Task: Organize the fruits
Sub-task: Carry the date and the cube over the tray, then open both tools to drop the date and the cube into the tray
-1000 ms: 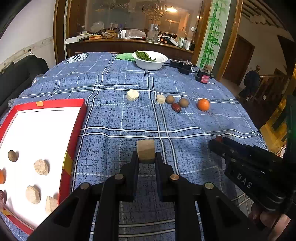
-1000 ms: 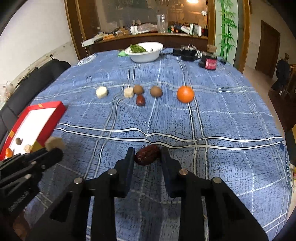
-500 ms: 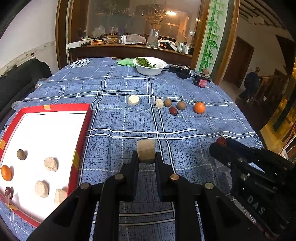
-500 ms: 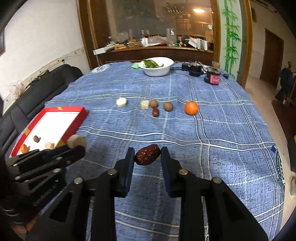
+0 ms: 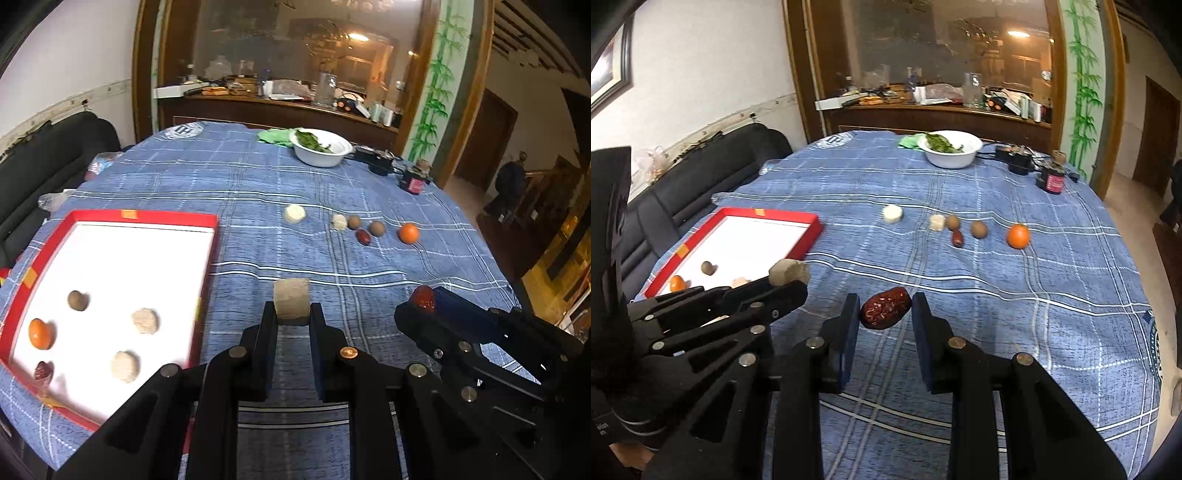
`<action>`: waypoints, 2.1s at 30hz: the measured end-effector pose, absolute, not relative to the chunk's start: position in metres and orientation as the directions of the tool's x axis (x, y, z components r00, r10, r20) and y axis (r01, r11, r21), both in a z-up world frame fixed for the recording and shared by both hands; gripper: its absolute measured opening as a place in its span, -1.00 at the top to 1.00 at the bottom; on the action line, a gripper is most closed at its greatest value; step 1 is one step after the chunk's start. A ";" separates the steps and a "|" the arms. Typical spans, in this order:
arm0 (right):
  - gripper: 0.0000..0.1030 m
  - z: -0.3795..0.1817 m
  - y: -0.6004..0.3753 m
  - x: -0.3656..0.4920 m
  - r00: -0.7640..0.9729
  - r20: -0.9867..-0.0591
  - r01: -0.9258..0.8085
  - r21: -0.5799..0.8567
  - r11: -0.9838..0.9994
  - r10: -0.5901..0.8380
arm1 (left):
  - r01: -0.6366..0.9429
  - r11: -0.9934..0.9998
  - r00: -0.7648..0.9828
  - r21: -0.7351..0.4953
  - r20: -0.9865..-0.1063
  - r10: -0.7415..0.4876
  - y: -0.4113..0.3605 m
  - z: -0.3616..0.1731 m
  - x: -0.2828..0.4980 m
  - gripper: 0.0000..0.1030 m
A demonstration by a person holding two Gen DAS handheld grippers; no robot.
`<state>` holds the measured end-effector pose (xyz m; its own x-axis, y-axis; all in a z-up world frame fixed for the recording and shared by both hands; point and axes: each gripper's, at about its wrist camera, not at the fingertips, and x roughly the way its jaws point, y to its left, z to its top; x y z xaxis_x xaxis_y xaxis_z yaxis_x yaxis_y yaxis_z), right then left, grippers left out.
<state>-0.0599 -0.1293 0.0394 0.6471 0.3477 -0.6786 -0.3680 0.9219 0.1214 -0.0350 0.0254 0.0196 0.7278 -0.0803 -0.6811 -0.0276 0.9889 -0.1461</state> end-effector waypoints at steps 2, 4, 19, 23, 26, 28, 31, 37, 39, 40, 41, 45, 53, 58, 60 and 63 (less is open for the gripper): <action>0.41 0.042 -0.124 -0.062 0.645 -0.675 -0.383 0.123 0.916 0.360 | -0.043 0.988 0.733 -0.150 -0.677 -0.071 0.033 0.023 -0.038 0.70; 0.41 0.045 -0.118 -0.064 0.642 -0.669 -0.400 0.123 0.908 0.374 | -0.058 0.987 0.736 -0.150 -0.675 -0.060 0.038 0.025 -0.040 0.70; 0.41 0.059 -0.066 -0.066 0.612 -0.648 -0.513 0.111 0.851 0.453 | -0.199 0.967 0.741 -0.158 -0.670 0.043 0.093 0.030 -0.056 0.71; 0.41 0.061 -0.050 -0.067 0.598 -0.646 -0.542 0.109 0.833 0.473 | -0.233 0.959 0.737 -0.159 -0.672 0.068 0.106 0.030 -0.058 0.71; 0.41 0.062 -0.037 -0.067 0.589 -0.643 -0.563 0.107 0.819 0.489 | -0.256 0.953 0.735 -0.163 -0.673 0.083 0.116 0.029 -0.059 0.71; 0.41 0.063 -0.029 -0.067 0.585 -0.641 -0.575 0.105 0.811 0.497 | -0.271 0.949 0.734 -0.162 -0.673 0.095 0.122 0.029 -0.060 0.71; 0.41 0.063 -0.019 -0.068 0.576 -0.641 -0.588 0.107 0.802 0.508 | -0.290 0.943 0.731 -0.161 -0.674 0.110 0.131 0.028 -0.063 0.71; 0.40 0.060 0.003 -0.065 0.554 -0.647 -0.611 0.110 0.784 0.523 | -0.333 0.929 0.713 -0.159 -0.688 0.137 0.150 0.021 -0.063 0.71; 0.40 0.058 0.010 -0.064 0.546 -0.650 -0.618 0.112 0.778 0.528 | -0.344 0.925 0.709 -0.159 -0.690 0.145 0.155 0.020 -0.062 0.71; 0.40 0.058 0.013 -0.063 0.544 -0.652 -0.620 0.112 0.776 0.529 | -0.350 0.923 0.706 -0.158 -0.692 0.149 0.158 0.018 -0.063 0.71; 0.40 0.056 0.015 -0.063 0.540 -0.653 -0.623 0.113 0.774 0.531 | -0.357 0.920 0.703 -0.160 -0.695 0.152 0.161 0.017 -0.062 0.71; 0.40 0.052 0.026 -0.059 0.528 -0.661 -0.630 0.116 0.768 0.533 | -0.379 0.913 0.692 -0.152 -0.702 0.170 0.171 0.013 -0.059 0.71; 0.40 0.040 0.048 -0.045 0.504 -0.680 -0.632 0.129 0.764 0.532 | -0.432 0.892 0.654 -0.137 -0.728 0.204 0.193 0.002 -0.052 0.71; 0.40 0.030 0.060 -0.035 0.492 -0.697 -0.628 0.133 0.767 0.523 | -0.451 0.884 0.634 -0.122 -0.741 0.221 0.201 -0.004 -0.050 0.71; 0.40 0.027 0.063 -0.031 0.485 -0.703 -0.628 0.134 0.767 0.520 | -0.456 0.883 0.625 -0.114 -0.747 0.227 0.203 -0.006 -0.047 0.71; 0.40 0.021 0.070 -0.026 0.476 -0.714 -0.627 0.134 0.767 0.514 | -0.466 0.878 0.613 -0.104 -0.754 0.236 0.207 -0.010 -0.044 0.71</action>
